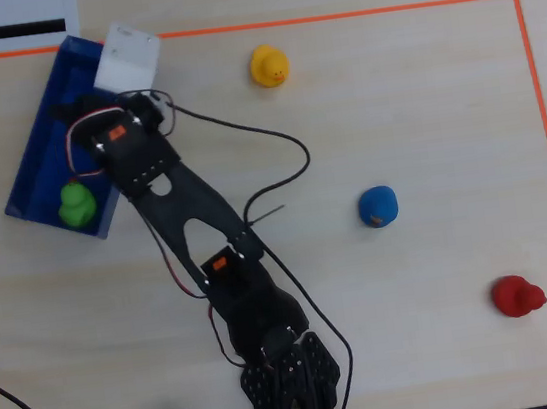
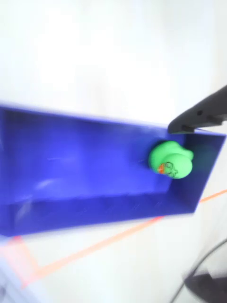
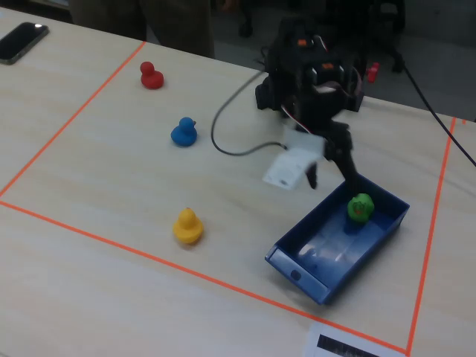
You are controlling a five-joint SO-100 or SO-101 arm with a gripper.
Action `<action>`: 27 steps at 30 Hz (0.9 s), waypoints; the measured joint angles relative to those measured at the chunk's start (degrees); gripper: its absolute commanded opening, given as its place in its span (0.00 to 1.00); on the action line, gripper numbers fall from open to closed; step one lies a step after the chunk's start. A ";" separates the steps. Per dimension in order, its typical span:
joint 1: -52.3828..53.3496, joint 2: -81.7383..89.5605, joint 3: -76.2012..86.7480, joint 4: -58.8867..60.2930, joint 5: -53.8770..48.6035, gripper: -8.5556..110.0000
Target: Grasp green duck and put it into box.
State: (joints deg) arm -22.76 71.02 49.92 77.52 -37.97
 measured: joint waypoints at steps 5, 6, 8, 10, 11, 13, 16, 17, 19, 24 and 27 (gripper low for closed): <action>11.78 27.25 30.85 -18.46 -9.23 0.07; 13.54 33.31 38.06 -21.97 -11.34 0.07; 16.52 45.70 52.56 -28.92 -15.56 0.07; 18.63 58.27 67.76 -35.60 -20.04 0.07; 19.42 63.54 74.36 -38.06 -21.88 0.07; 21.01 74.36 88.15 -41.57 -24.87 0.07; 22.06 88.24 105.56 -41.92 -26.28 0.07; 21.97 92.46 110.57 -41.31 -26.37 0.07; 21.45 100.63 119.27 -38.32 -26.37 0.07; 21.53 115.40 128.58 -27.51 -26.81 0.07; 21.53 118.74 128.58 -19.78 -29.97 0.07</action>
State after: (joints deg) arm -1.23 189.76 178.51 57.74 -67.94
